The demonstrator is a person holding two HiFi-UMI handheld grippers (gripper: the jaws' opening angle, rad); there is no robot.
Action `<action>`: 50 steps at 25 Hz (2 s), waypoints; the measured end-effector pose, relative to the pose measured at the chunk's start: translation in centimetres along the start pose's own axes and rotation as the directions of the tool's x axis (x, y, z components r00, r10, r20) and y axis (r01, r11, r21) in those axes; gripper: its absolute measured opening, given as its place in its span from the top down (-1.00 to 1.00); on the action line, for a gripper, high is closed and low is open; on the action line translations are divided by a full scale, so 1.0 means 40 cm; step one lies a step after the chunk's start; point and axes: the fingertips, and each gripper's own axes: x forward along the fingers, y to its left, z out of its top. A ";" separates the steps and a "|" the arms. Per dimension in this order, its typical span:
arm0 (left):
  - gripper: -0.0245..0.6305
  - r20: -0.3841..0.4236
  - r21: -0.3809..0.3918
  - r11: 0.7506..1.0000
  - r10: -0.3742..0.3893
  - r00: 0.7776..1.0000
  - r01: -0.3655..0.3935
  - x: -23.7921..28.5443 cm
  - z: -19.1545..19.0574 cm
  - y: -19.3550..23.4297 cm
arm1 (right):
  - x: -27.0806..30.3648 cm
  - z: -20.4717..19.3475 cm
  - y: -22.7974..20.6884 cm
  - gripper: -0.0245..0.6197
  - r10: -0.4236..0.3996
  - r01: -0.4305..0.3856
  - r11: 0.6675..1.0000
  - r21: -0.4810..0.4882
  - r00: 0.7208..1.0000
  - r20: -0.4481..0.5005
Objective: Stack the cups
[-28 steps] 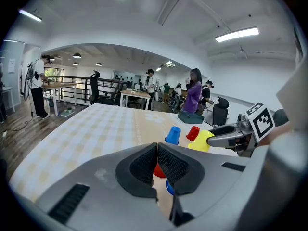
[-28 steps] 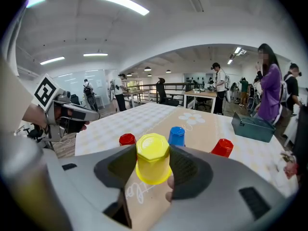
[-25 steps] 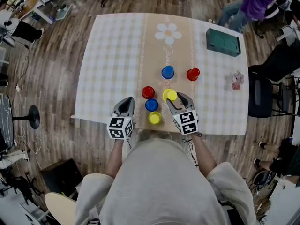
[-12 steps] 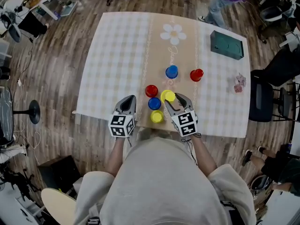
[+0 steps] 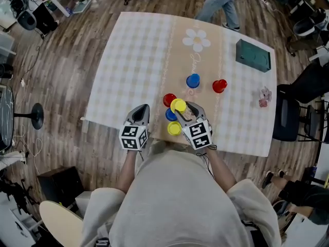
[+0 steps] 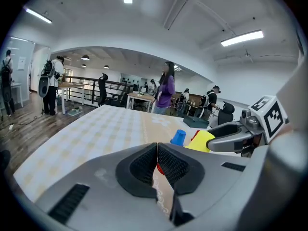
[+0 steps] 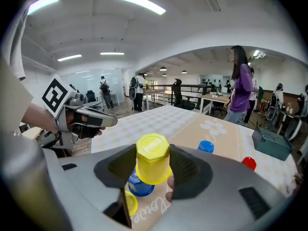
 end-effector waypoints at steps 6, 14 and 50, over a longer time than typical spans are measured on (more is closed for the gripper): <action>0.88 0.012 -0.020 0.999 0.026 1.000 -0.026 -0.039 -0.004 0.048 | 0.044 0.027 0.052 0.25 0.030 -0.031 0.999 -0.033 1.000 -0.008; 0.88 0.024 -0.026 0.998 0.061 0.998 -0.061 -0.051 -0.006 0.047 | 0.056 0.006 0.054 0.25 0.056 -0.057 0.996 -0.063 0.998 -0.028; 0.88 0.000 0.021 1.000 -0.006 1.000 0.006 0.003 0.009 0.007 | -0.033 0.000 -0.018 0.09 -0.036 0.034 0.999 0.022 0.995 0.089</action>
